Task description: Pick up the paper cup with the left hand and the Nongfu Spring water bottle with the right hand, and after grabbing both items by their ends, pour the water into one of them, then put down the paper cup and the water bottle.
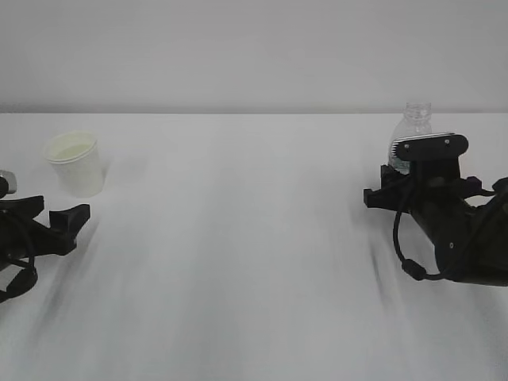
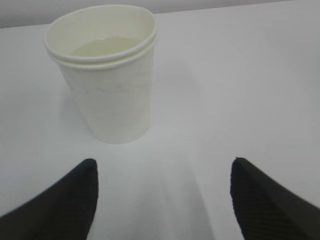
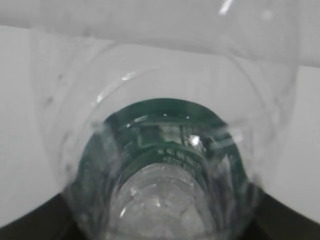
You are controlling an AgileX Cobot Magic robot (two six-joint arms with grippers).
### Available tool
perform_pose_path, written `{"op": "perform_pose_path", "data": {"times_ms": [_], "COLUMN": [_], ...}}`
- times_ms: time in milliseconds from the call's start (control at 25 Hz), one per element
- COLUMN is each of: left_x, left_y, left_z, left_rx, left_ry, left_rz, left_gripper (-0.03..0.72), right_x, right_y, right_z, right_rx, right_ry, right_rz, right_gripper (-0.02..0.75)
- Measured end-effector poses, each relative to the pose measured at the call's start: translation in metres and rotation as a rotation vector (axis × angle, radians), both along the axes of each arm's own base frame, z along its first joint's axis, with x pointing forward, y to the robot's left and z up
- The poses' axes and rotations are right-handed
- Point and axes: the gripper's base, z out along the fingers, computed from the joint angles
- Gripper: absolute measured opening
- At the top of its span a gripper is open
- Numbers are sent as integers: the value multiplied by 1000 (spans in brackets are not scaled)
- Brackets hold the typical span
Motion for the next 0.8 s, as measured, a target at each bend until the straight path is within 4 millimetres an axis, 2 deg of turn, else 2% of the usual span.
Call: {"op": "perform_pose_path", "data": {"times_ms": [680,800], "left_x": [0,0], "left_y": [0,0], "left_z": [0,0], "left_rx": [0,0], "left_ry": [0,0], "left_rz": [0,0], "left_gripper": [588,588], "right_x": [-1,-1], "right_y": [0,0], "right_z": [-4,-4], "right_rx": [44,43], "right_ry": [21,21], "right_rz": [-12,-11], "right_gripper": [437,456]}}
